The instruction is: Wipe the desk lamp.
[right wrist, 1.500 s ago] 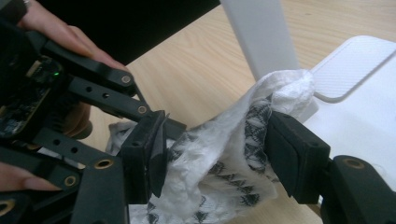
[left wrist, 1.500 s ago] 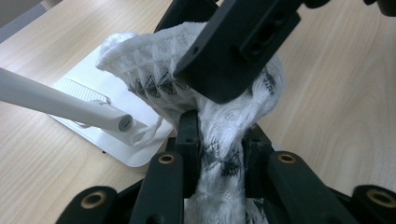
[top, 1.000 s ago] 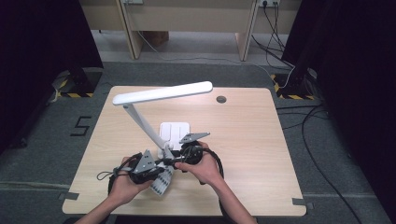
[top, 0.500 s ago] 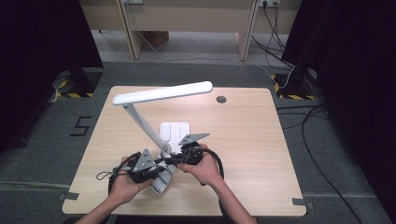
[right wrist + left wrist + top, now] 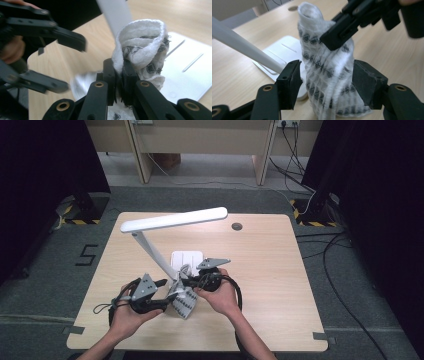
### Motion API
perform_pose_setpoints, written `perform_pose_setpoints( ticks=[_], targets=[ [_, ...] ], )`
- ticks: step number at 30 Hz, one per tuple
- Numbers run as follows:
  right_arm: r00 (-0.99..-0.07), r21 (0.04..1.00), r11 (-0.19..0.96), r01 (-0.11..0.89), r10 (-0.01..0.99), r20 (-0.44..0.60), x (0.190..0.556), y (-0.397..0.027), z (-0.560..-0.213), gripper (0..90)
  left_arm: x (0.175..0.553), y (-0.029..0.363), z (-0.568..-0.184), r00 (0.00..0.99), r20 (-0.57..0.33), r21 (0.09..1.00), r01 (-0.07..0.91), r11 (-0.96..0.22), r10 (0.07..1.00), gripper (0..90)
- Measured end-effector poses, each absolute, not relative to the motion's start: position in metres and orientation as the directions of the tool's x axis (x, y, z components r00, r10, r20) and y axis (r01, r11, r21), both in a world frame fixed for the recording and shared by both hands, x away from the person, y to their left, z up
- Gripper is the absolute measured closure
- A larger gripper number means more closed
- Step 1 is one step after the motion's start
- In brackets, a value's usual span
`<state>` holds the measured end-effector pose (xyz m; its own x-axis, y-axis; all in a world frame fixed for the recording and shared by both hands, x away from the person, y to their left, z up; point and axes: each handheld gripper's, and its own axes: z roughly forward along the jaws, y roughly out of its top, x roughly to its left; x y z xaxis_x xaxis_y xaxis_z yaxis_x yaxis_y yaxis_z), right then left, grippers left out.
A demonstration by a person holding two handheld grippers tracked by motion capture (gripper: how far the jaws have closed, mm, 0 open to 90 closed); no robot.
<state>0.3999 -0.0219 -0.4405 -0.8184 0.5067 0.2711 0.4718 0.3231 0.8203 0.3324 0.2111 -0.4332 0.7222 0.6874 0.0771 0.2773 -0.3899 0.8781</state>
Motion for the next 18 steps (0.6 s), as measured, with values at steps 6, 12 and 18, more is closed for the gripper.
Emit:
perform_pose_setpoints(
  ticks=[6,12,18],
  targets=[
    [-0.792,0.863,0.23,0.45,0.55,0.266,0.407,-0.025,-0.432,85.3,0.342,0.235,-0.401,0.609,0.032,0.928,0.277,-0.25,0.792,38.9],
    [-0.782,0.891,0.203,0.407,0.582,0.224,0.409,-0.014,-0.43,85.2,0.36,0.243,-0.388,0.534,-0.018,0.938,0.303,-0.171,0.845,37.2],
    [-0.76,0.895,0.242,0.374,0.633,0.146,0.409,-0.002,-0.447,85.2,0.372,0.241,-0.387,0.519,-0.04,0.939,0.311,-0.146,0.854,38.8]
  ],
)
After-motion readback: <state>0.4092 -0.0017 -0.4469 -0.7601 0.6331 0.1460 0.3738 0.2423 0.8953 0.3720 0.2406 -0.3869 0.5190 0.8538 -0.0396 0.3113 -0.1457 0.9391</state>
